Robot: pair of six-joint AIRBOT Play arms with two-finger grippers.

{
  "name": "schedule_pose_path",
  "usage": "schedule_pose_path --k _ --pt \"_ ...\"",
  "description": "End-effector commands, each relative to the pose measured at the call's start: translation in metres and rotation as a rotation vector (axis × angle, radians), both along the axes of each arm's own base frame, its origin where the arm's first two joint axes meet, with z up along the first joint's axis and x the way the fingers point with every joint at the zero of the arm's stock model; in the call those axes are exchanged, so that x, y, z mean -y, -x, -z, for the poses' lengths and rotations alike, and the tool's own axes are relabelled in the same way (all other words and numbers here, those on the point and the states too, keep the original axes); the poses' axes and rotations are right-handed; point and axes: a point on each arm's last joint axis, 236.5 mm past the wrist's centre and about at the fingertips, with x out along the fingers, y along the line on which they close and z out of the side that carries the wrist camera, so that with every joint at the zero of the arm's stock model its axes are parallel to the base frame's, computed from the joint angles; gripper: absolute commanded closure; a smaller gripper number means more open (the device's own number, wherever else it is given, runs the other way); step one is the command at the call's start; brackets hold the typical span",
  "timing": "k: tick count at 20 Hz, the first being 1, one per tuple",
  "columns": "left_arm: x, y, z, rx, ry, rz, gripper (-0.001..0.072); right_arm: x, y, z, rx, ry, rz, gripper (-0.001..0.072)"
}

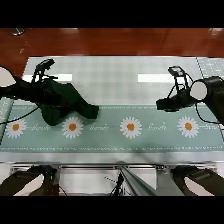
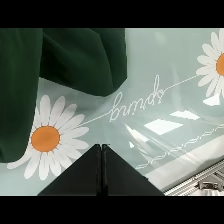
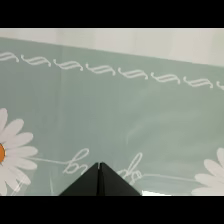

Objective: Fold the shirts.

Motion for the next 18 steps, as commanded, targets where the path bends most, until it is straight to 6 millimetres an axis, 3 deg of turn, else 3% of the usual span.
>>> schedule_pose_path --k 1,6,7,8,9,11,12,15,18 --pt "0.000 -0.023 -0.003 0.085 0.006 -0.043 0.0676 -0.004 -0.018 -0.005 0.077 -0.020 0.002 0.0690" --pt "-0.004 -0.070 -0.019 0.269 0.021 -0.133 0.0674 -0.007 -0.027 -0.009 0.120 -0.033 0.003 0.0688" --pt "-0.006 -0.081 -0.024 0.317 0.024 -0.156 0.0644 -0.005 -0.028 -0.009 0.125 -0.026 0.003 0.0620" --pt "-0.008 -0.090 -0.027 0.352 0.025 -0.172 0.0419 -0.002 -0.029 -0.008 0.126 -0.007 -0.001 0.0264" --pt "-0.013 -0.099 -0.028 0.393 0.003 -0.177 -0.0002 0.000 -0.028 -0.004 0.112 0.003 -0.002 0.0078" --pt "-0.039 -0.112 -0.019 0.469 -0.154 -0.108 0.0002 0.003 -0.018 0.007 0.046 0.023 -0.003 0.0080" --pt "-0.064 -0.117 -0.010 0.482 -0.276 -0.091 0.0002 0.005 -0.012 0.012 0.008 0.031 -0.001 0.0085" --pt "-0.131 -0.118 0.011 0.410 -0.455 -0.259 0.0003 0.001 -0.001 0.021 -0.053 0.017 0.004 0.0086" --pt "-0.153 -0.098 0.069 0.213 -0.443 -0.353 0.0005 -0.008 -0.003 0.020 -0.049 -0.024 0.015 0.0086"
